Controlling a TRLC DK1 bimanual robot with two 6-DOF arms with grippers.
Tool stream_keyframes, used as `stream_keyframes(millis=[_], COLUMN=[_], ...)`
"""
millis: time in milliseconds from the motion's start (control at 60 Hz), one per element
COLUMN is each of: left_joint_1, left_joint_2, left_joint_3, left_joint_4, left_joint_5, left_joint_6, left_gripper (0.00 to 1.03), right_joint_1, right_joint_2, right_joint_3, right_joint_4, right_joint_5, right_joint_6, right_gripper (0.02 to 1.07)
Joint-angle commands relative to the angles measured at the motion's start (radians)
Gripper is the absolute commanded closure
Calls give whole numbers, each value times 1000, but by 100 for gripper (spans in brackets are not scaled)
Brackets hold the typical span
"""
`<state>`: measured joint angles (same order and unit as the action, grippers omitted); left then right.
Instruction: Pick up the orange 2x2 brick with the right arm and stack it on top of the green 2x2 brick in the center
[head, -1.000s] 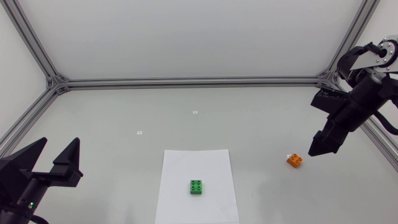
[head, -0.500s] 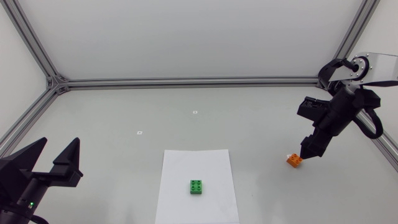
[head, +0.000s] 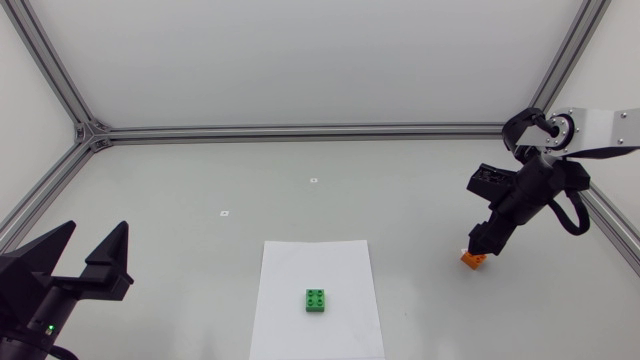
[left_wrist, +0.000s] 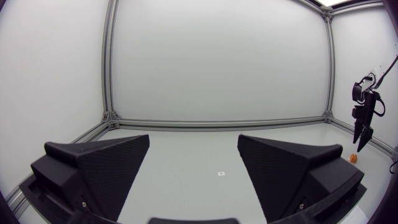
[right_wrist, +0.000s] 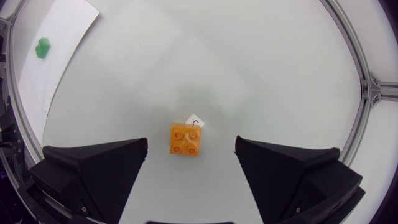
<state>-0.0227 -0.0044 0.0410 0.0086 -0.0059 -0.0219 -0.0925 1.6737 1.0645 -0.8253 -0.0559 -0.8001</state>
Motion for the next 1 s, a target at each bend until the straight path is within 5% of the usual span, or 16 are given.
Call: stream_keyframes(millis=[0,817,983], left_joint_1=[3,3,3], left_joint_2=[-8,-8,-8], left_joint_3=[-41,-41,-41], left_joint_4=[-15,-15,-15], left_joint_5=[4,4,4], left_joint_6=[13,13,13], left_gripper=[4,4,4], right_joint_1=[7,-7,-12], right_joint_2=[21,93,110], right_joint_3=[-40,-81,-95], right_joint_4=[6,72,101], right_joint_5=[-5,27,33], right_joint_6=[18,21,21], right_gripper=[7,7,16])
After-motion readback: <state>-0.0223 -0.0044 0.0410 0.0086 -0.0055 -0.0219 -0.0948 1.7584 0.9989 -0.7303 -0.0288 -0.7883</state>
